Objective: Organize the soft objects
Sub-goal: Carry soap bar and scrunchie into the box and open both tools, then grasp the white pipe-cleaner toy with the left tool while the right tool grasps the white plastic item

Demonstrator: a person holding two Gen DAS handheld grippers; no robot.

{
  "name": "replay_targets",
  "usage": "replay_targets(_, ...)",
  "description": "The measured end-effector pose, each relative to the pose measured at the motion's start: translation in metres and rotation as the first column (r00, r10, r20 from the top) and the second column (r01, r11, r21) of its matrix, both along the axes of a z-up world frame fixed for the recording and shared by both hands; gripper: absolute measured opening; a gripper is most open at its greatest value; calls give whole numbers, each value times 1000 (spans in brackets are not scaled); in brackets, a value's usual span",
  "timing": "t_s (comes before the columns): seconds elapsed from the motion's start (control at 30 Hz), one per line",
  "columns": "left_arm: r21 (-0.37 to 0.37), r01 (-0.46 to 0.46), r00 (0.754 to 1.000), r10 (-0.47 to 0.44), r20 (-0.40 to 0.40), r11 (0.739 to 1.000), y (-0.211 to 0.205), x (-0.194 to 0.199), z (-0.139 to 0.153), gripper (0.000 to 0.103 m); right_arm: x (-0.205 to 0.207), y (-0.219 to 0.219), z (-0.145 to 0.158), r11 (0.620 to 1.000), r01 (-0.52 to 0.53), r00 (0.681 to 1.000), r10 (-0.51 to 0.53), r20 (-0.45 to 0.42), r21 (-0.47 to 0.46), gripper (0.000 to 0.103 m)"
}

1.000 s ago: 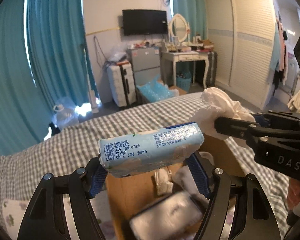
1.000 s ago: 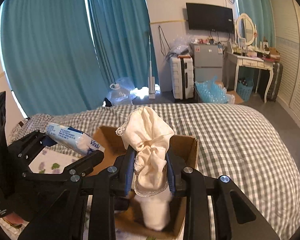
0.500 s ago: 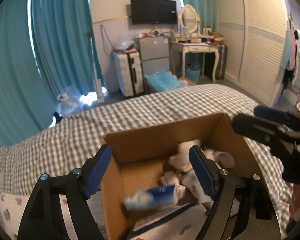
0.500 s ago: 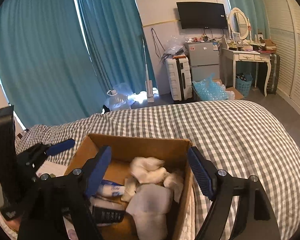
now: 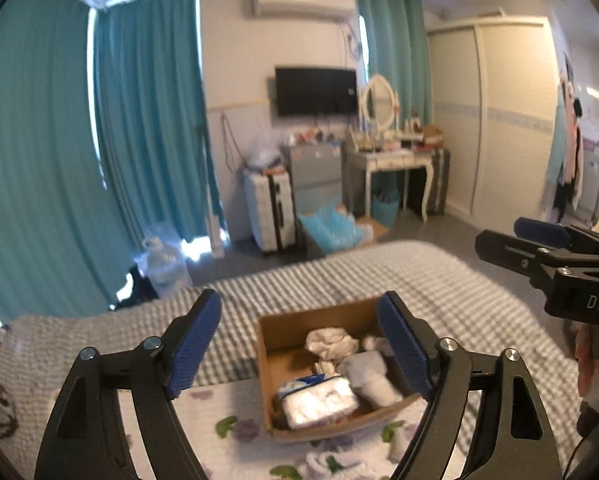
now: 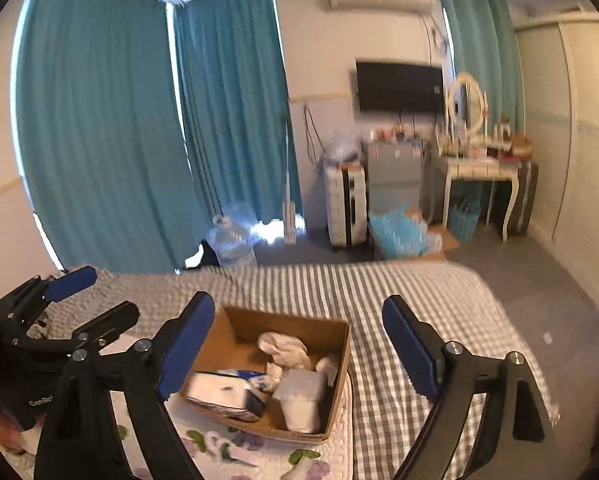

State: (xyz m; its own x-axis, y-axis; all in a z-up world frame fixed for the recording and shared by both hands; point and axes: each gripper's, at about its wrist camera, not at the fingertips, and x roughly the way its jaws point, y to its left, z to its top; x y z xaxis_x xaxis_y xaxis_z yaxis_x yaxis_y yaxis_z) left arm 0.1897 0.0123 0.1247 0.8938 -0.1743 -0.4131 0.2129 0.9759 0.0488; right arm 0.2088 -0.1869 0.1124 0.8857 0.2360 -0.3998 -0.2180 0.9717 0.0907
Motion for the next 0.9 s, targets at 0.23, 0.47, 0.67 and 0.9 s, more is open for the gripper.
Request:
replay_targets(0.23, 12, -36, 989, 34, 143, 999, 25, -95, 66, 92, -91, 6, 59, 1000, -11, 997, 9, 73, 25, 95)
replay_targets(0.47, -27, -20, 986, 24, 165, 999, 38, -147, 69, 92, -161, 12, 69, 1000, -3, 995, 1, 97, 17, 95)
replay_targets(0.67, -41, -13, 995, 17, 95, 999, 39, -159, 28, 92, -187, 20, 38, 1000, 30, 999, -30, 33, -8, 95)
replay_targets(0.9, -46, -68, 998, 67, -22, 997, 32, -140, -44, 92, -178, 32, -35, 997, 6, 998, -11, -69, -75, 95)
